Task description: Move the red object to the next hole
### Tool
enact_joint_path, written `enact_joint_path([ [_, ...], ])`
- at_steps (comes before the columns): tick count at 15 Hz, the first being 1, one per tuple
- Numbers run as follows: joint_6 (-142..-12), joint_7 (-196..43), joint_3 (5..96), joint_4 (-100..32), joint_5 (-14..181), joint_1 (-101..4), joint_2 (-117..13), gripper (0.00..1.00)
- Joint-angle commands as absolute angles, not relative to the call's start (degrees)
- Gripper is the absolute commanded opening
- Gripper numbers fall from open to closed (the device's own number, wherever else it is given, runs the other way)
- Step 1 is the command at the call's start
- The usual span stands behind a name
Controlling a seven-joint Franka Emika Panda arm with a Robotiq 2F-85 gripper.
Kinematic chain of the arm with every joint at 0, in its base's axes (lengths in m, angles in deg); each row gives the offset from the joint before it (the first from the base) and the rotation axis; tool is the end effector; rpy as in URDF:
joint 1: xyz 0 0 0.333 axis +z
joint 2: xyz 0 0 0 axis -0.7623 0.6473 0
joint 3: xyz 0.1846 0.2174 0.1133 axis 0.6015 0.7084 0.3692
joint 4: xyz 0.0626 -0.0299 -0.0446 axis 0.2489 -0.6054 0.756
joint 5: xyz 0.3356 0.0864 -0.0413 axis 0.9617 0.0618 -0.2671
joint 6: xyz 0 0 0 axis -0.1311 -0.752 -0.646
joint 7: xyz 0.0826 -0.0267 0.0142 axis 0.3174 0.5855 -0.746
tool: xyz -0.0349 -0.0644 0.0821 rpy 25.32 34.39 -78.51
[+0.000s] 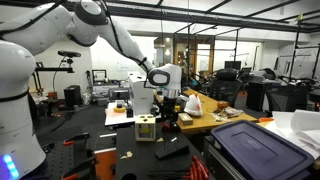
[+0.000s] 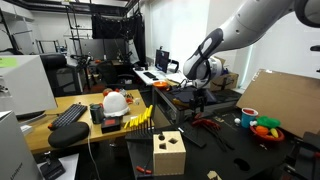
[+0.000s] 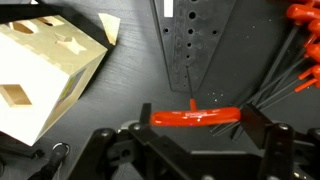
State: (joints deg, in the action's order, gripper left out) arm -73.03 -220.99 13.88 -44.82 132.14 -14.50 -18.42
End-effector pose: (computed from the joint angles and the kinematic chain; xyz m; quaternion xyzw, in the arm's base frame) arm 0.5955 -0.0091 0.1639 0.0105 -0.9989 -0.0267 0.0370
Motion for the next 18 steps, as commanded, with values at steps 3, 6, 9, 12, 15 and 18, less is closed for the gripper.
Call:
enact_joint_path([
  [3,-73.0,-220.0,13.0,-47.2,132.3,-13.5,-21.5,0.44],
  [6,-73.3,-220.9,12.5,-47.8,132.3,-13.0,-21.8,0.74],
  [9,-73.6,-221.0,11.0,-48.5,133.4,-11.7,-21.4,0.88],
  [12,-73.8,-221.0,10.2,-49.6,132.8,-10.6,-22.2,1.0],
  [15,-73.0,-219.7,9.7,-50.7,132.5,-9.6,-23.4,1.0],
  [18,-77.1,-221.8,19.4,-52.0,122.3,-16.5,-29.9,1.0],
])
